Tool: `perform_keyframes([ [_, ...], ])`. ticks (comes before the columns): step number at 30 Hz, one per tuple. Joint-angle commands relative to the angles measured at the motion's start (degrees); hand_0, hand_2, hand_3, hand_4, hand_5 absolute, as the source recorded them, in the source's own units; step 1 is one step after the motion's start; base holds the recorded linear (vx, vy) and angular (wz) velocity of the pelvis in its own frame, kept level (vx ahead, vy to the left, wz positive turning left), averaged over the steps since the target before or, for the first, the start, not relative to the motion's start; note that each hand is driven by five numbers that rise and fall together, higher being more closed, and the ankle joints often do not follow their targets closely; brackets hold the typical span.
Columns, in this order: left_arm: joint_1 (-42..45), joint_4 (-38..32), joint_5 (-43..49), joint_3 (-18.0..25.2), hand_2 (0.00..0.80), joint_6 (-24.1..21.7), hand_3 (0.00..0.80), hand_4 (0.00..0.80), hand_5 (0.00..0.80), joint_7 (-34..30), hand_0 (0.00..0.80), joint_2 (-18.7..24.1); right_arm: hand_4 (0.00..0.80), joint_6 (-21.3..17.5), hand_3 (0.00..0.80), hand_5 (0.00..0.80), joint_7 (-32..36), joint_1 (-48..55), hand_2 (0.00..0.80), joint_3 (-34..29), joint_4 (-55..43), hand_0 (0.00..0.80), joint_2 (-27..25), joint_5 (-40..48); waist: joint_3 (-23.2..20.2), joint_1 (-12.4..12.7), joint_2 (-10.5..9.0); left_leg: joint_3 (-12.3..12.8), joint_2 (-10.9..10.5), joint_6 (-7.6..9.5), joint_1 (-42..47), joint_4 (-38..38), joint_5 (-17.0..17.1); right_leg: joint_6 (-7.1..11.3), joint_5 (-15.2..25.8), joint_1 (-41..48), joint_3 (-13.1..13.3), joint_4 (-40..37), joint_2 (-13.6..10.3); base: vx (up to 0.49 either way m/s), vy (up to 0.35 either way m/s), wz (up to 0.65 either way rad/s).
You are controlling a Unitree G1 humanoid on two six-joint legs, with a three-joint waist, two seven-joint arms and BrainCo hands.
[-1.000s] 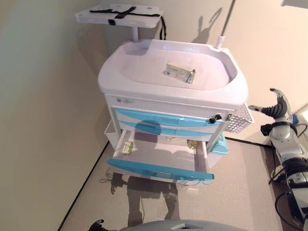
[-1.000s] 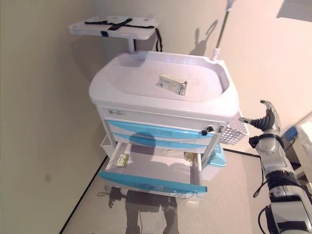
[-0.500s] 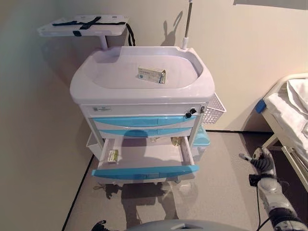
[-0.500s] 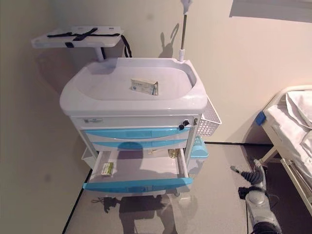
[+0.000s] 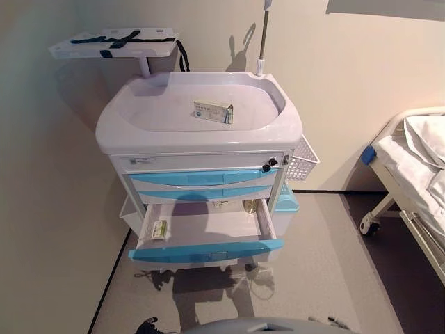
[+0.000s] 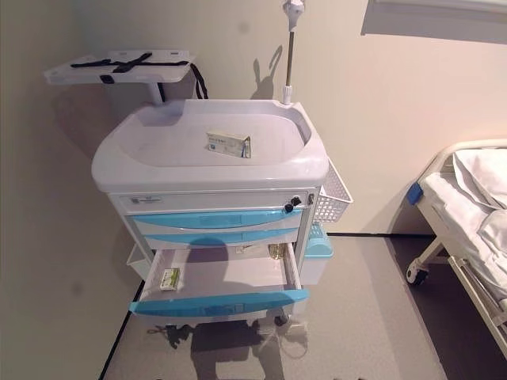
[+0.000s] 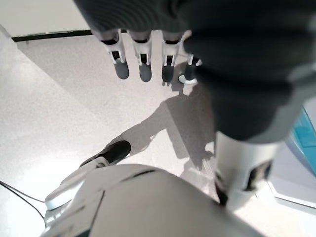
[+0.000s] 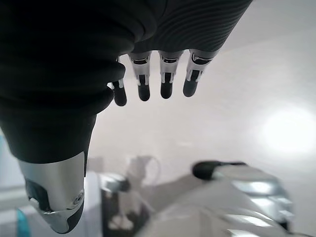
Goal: Open the drawer and pick up the medicine
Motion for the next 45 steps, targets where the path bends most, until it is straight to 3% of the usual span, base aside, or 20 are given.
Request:
perform_keyframes([
  [1, -1.81, 3.25, 0.18, 1.37, 0.0, -1.26, 0.0, 0.0, 0.0, -0.1, 0.0, -1.2, 0.0, 0.7, 0.0, 0.0, 0.17, -3.41, 0.0, 1.66, 3.27, 0.0, 0.02, -3.0, -1.16, -0.07, -1.91, -1.7, -3.43, 2.61, -3.2, 4.64, -2.24, 2.17, -0.55, -2.28, -2.68, 3.96, 0.38, 0.013, 0.007, 0.04],
  [9, -1.99, 3.0, 5.7, -1.42, 0.0, -1.13, 0.0, 0.0, 0.0, 1.26, 0.0, -0.86, 0.0, 1.43, 0.0, 0.0, 0.43, -2.87, 0.0, 5.75, 2.75, 0.0, -0.03, -9.31, -0.41, -0.14, -1.66, -2.69, -3.81, 2.85, -3.11, 5.12, -2.63, 1.98, -1.38, -2.03, -3.18, 5.28, -0.12, 0.008, 0.01, 0.08],
  [16, -4.12, -0.27, 7.73, -5.09, 0.0, -1.7, 0.0, 0.0, 0.0, 0.85, 0.0, 0.28, 0.0, 1.44, 0.0, 0.0, 0.84, -3.8, 0.0, 8.0, 0.38, 0.0, -2.51, -12.29, 3.66, -1.5, -0.19, -2.89, -4.74, 3.81, -5.36, 9.17, -4.25, 1.35, -3.61, -5.91, -1.89, 11.75, -1.09, -0.016, 0.051, 0.03],
  [23, -12.15, -6.89, 6.1, -9.26, 0.0, -2.47, 0.0, 0.0, 0.0, 2.76, 0.0, 4.1, 0.0, 0.58, 0.0, 0.0, -0.39, -9.3, 0.0, 10.0, -3.31, 0.0, -5.94, -11.16, 12.76, -2.8, -0.25, -2.36, -5.34, 4.76, -21.18, 21.38, -5.67, 0.2, -4.65, -21.4, 0.51, 23.46, -2.2, -0.242, 0.039, -0.07],
  [29, -17.64, -14.32, 3.02, -10.62, 0.0, -3.1, 0.0, 0.0, 0.0, 5.33, 0.0, 7.28, 0.0, -0.13, 0.0, 0.0, -2.12, -13.71, 0.0, 11.39, -5.52, 0.0, -8.32, -10.83, 14.95, -3.07, 0.01, -2.6, -4.72, 5.53, -35.33, 31.21, -7.51, -0.64, -6.0, -34.3, 1.92, 30.85, -2.69, -0.132, -0.008, -0.09],
  [38, -26.31, -22.77, 2.22, -14.25, 0.0, -1.91, 0.0, 0.0, 0.0, 4.88, 0.0, 10.85, 0.0, -0.09, 0.0, 0.0, -3.66, -17.61, 0.0, 10.51, -6.41, 0.0, -11.3, -9.77, 17.99, -3.95, 1.2, -2.04, -4.6, 6.21, -45.86, 38.76, -8.94, -1.59, -7.74, -45.05, 2.9, 38.88, -3.0, -0.043, 0.003, 0.04],
  [43, -36.58, -26.11, 2.65, -16.69, 0.0, -0.9, 0.0, 0.0, 0.0, 4.73, 0.0, 16.31, 0.0, -0.31, 0.0, 0.0, -3.51, -18.72, 0.0, 10.11, -6.2, 0.0, -12.31, -8.7, 19.32, -4.75, 1.64, -1.17, -4.07, 6.35, -50.4, 41.92, -9.64, -1.65, -8.18, -49.67, 3.6, 41.46, -2.86, -0.03, 0.007, -0.03],
  [45, -40.62, -27.97, 2.66, -17.58, 0.0, -0.47, 0.0, 0.0, 0.0, 4.41, 0.0, 19.34, 0.0, -0.34, 0.0, 0.0, -3.26, -18.51, 0.0, 10.33, -6.14, 0.0, -12.45, -8.83, 20.08, -4.91, 1.78, -1.32, -4.01, 6.1, -51.44, 44.08, -11.75, -1.2, -9.96, -50.72, 3.94, 43.57, -2.66, 0.044, -0.02, -0.05],
])
